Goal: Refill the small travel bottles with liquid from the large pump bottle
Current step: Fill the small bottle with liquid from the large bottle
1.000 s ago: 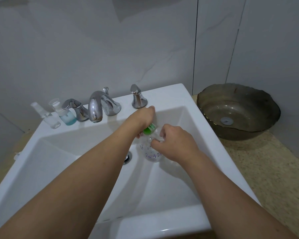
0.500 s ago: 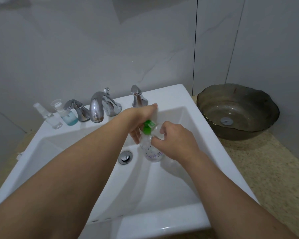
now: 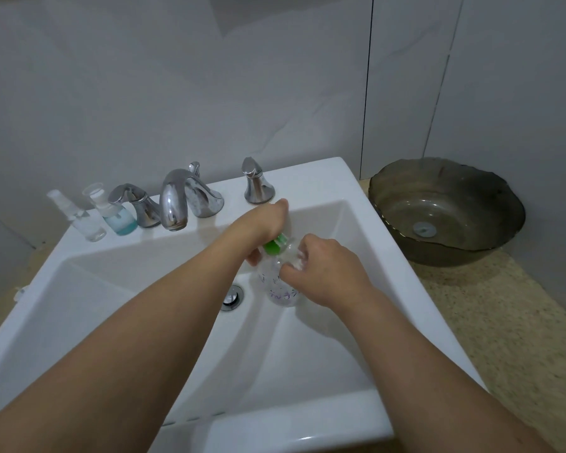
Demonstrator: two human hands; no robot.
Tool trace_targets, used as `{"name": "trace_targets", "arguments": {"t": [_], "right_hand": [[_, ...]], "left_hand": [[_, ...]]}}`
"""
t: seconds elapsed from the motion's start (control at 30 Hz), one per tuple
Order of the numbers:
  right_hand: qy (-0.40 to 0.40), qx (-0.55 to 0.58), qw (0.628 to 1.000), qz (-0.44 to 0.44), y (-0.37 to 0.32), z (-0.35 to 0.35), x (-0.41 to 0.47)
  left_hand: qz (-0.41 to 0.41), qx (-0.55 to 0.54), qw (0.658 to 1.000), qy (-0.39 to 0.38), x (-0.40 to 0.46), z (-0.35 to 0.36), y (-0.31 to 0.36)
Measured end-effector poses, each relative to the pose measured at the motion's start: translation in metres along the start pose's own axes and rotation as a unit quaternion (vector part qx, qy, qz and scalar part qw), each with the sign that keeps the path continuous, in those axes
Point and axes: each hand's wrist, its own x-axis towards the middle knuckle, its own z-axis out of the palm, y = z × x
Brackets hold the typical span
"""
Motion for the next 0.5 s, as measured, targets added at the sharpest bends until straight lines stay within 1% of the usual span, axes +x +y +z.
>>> {"name": "trace_targets", "arguments": {"t": [0.07,0.17,0.33,0.5], "right_hand": [[-0.007,0.007,1.0,0.009,0.0009,0.0002,0.0008],[-0.006,0.014,1.0,0.01,0.0003,-0.0005,0.0002],[-0.005,0.008,1.0,0.011,-0.0002,0.0003,0.0001],[-0.006,-0.001,1.0,0.005,0.0015,0.0012,0.0016]], "left_hand": [[-0.001,-0.024,0.999,0.024,-0.002,0.0044,0.0011],[-0.003,-0.044,0.999,0.03,-0.0032,0.0052,0.0012],[0.011,-0.018,0.999,0.028,-0.0022,0.0045,-0.0012],[0.009,-0.023,0.999,0.023,-0.0018,0.0038,-0.0015]]}}
